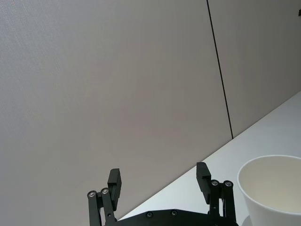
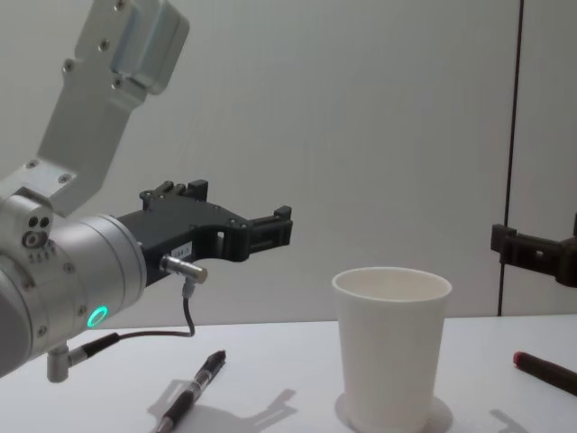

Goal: Place the pen into the pen holder.

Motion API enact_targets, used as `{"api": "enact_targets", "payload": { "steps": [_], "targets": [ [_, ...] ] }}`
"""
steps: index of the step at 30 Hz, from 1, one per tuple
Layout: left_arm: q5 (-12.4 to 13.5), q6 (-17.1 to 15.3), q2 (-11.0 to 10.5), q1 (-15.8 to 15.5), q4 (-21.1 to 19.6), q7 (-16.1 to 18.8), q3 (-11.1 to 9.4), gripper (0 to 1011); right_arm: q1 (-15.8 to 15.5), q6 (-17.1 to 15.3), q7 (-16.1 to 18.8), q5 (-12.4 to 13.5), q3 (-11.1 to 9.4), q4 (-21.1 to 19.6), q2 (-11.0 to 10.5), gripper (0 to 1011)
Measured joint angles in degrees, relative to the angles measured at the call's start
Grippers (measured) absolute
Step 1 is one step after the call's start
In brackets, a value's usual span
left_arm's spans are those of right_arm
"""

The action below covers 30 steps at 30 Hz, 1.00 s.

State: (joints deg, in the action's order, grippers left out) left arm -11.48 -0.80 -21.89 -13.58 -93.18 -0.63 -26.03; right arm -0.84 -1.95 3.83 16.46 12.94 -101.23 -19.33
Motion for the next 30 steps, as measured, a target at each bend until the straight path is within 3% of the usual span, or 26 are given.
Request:
{"api": "enact_targets", "payload": {
  "steps": [30],
  "targets": [
    [0.0,0.0,0.0,0.0,0.0,0.0,0.0,1001,0.0,0.0,0.0,0.0,0.0,0.0,0.0,1002]
  ]
}}
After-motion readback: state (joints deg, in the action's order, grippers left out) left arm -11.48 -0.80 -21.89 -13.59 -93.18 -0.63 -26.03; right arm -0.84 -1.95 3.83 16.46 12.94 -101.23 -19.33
